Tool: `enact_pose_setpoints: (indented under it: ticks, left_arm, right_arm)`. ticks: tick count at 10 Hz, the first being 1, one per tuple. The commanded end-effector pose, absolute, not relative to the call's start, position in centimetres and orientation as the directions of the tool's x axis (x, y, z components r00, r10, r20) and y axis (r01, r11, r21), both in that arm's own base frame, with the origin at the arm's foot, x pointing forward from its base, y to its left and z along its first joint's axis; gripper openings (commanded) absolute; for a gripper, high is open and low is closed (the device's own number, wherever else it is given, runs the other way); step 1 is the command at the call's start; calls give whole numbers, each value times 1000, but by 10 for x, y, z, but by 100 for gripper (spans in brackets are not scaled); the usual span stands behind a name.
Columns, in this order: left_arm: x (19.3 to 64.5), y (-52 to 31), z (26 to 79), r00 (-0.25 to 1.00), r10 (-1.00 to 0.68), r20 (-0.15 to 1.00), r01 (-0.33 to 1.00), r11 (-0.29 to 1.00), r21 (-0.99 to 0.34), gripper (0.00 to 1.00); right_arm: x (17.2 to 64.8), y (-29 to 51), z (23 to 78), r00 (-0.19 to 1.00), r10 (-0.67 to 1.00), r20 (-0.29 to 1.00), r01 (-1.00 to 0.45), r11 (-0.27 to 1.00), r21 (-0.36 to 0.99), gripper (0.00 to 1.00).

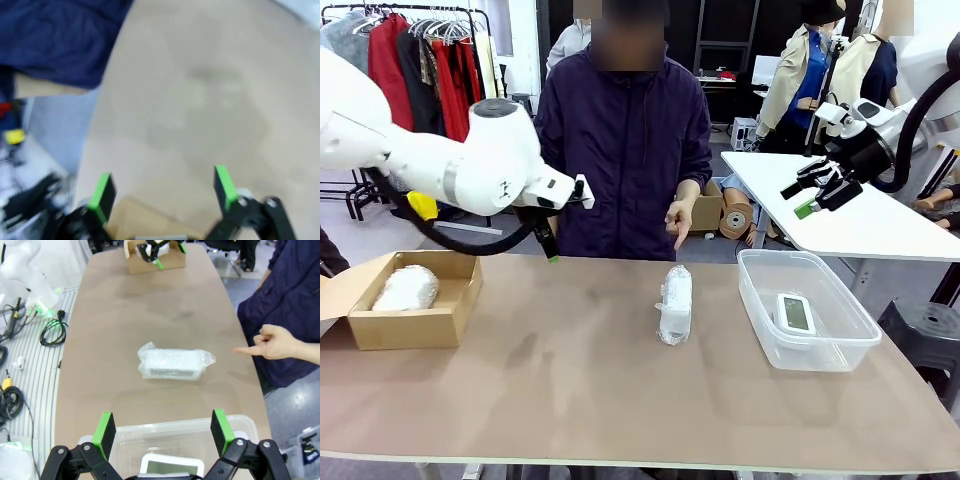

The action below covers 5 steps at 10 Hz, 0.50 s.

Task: Separate and place wrapped and unwrapped clocks.
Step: Pick up the Digital clock indicated by the person.

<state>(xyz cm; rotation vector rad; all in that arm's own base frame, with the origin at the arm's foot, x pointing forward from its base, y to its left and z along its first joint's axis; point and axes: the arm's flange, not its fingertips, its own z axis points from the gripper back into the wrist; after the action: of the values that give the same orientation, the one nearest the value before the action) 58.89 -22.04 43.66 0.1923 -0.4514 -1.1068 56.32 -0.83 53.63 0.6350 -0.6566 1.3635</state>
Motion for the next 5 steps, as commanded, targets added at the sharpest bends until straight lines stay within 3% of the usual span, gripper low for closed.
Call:
enact_pose_setpoints:
  ticks: [1,3,5]
  left_arm:
    - [617,-264,444,545,-806,230,699,589,406,100]
    - [630,-282,441,653,-712,260,603,696,389,100]
    - [646,-303,434,739,-572,355,508,820,263,100]
  right_arm:
    - [559,-8,534,68,678,732,-996,93,6,100]
    - [559,-8,534,68,678,732,-996,93,6,100]
    - [559,-8,534,68,678,732,-996,93,6,100]
